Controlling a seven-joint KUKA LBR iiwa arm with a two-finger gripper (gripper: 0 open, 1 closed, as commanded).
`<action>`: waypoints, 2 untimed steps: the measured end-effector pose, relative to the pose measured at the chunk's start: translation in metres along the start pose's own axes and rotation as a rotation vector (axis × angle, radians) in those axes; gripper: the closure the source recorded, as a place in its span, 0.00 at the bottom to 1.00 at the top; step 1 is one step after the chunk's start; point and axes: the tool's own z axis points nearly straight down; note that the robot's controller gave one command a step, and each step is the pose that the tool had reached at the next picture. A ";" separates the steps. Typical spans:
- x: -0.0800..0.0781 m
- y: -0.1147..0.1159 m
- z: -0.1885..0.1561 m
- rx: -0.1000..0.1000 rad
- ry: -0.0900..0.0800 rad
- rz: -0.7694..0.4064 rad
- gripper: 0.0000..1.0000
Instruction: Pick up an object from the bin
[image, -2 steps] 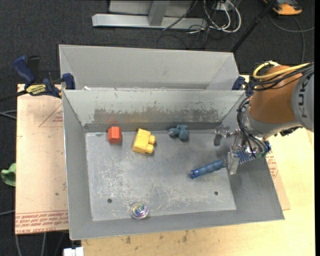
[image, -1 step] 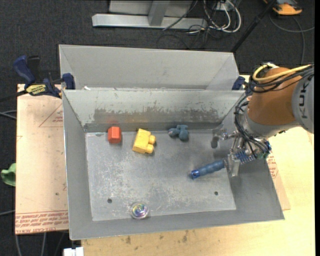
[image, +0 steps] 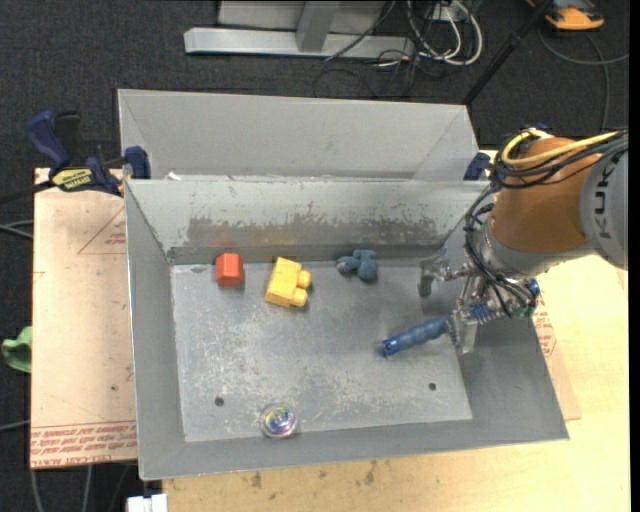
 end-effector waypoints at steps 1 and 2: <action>0.000 0.000 0.001 0.001 -0.003 -0.037 0.00; 0.001 -0.006 0.002 0.009 0.000 -0.036 1.00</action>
Offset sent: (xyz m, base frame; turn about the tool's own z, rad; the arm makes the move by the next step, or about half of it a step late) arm -0.0048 -0.0173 -0.0304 -0.0653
